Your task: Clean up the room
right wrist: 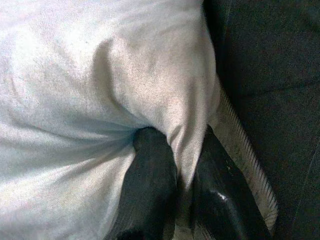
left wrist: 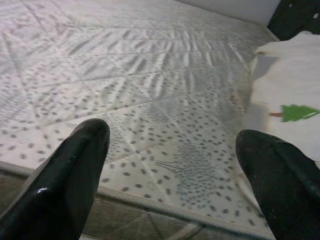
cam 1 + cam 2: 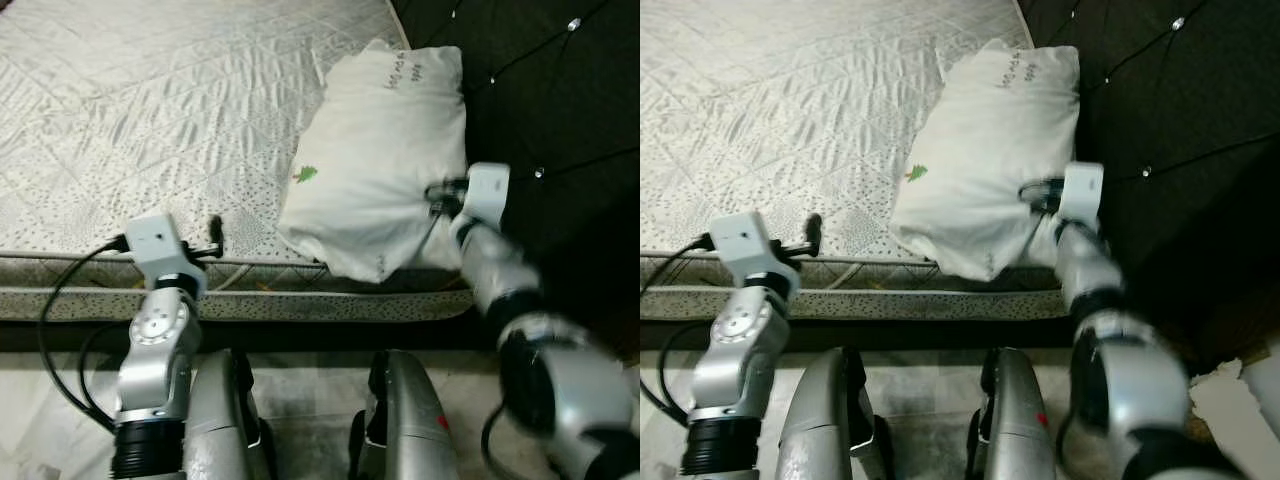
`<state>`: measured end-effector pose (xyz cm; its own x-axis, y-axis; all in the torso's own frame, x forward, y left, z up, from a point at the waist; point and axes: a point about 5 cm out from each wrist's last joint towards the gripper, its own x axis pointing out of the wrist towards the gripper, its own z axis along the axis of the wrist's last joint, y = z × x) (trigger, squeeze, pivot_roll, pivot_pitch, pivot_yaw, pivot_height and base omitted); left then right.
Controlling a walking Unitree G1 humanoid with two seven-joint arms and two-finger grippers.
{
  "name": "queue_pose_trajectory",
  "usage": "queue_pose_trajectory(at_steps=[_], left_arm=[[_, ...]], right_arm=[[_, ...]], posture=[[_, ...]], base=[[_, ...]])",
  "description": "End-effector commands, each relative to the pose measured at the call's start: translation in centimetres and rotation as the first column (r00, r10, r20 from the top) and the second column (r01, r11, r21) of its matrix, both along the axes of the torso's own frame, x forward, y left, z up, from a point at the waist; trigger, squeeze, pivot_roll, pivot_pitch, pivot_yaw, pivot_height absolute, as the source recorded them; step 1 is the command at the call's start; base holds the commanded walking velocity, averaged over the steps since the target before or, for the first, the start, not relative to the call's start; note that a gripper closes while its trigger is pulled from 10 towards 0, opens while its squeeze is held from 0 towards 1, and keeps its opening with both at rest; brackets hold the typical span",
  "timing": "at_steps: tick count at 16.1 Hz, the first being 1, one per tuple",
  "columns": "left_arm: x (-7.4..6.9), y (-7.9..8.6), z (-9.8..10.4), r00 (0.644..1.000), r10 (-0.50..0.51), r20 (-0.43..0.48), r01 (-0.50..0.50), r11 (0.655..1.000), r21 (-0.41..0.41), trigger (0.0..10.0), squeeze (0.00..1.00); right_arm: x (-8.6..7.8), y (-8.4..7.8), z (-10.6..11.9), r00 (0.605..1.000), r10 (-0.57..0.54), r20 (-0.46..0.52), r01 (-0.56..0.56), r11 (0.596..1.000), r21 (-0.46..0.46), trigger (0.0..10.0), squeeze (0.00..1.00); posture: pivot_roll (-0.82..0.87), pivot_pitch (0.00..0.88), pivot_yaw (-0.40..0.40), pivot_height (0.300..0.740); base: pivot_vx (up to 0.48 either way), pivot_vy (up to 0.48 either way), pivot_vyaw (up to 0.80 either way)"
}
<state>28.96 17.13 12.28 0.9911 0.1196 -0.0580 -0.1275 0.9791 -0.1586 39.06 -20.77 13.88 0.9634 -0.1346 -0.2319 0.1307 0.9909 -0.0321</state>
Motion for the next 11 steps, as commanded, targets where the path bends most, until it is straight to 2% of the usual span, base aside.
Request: queue_pose_trajectory(at_steps=[1, 3, 4, 6, 8, 10, 11], left_arm=[[-0.1, -0.2, -0.1, 1.000, -0.002, -0.002, 0.002, 1.000, 0.002, 10.0, 0.00], [-0.2, 0.2, -0.1, 1.000, 0.012, -0.003, -0.012, 1.000, 0.006, 10.0, 0.00], [-0.2, 0.2, -0.1, 1.000, 0.016, -0.004, -0.016, 1.000, 0.007, 10.0, 0.00], [-0.1, 0.2, -0.2, 1.000, 0.021, -0.004, -0.021, 1.000, 0.007, 10.0, 0.00], [0.0, 0.2, -0.2, 1.000, 0.024, -0.005, -0.024, 1.000, 0.008, 10.0, 0.00], [0.0, 0.3, -0.2, 1.000, 0.022, -0.005, -0.022, 1.000, 0.010, 10.0, 0.00], [0.1, 0.3, -0.2, 1.000, 0.019, -0.004, -0.019, 1.000, 0.010, 10.0, 0.00]], right_arm=[[0.7, -2.3, 3.2, 0.995, -0.058, 0.078, 0.060, 0.998, -0.022, 0.0, 0.00], [0.9, -5.2, 6.1, 0.984, -0.126, 0.126, 0.131, 0.991, -0.037, 0.0, 0.00], [0.8, -5.8, 6.5, 0.983, -0.133, 0.127, 0.139, 0.989, -0.043, 0.0, 0.00], [0.4, -7.0, 6.3, 0.984, -0.144, 0.108, 0.153, 0.985, -0.078, 0.0, 0.00], [-0.4, -8.6, 5.6, 0.989, -0.131, 0.070, 0.143, 0.966, -0.213, 0.0, 0.00], [-0.9, -9.2, 5.1, 0.988, -0.137, 0.068, 0.149, 0.960, -0.237, 0.0, 0.00], [-1.0, -9.0, 4.7, 0.990, -0.126, 0.066, 0.138, 0.962, -0.234, 1.4, 0.00]], posture=[[0.11, 0.048, -0.066, 0.568], [0.11, 0.045, -0.069, 0.568], [0.11, 0.043, -0.073, 0.568], [0.11, 0.040, -0.076, 0.568], [0.11, 0.038, -0.073, 0.568], [0.10, 0.036, -0.068, 0.568], [0.10, 0.034, -0.065, 0.568]], base=[[0.000, 0.000, 0.00], [0.000, 0.000, 0.00], [0.000, 0.000, 0.00], [0.000, 0.000, 0.00], [0.000, 0.000, 0.00], [0.000, 0.000, 0.00], [0.000, 0.000, 0.00]])
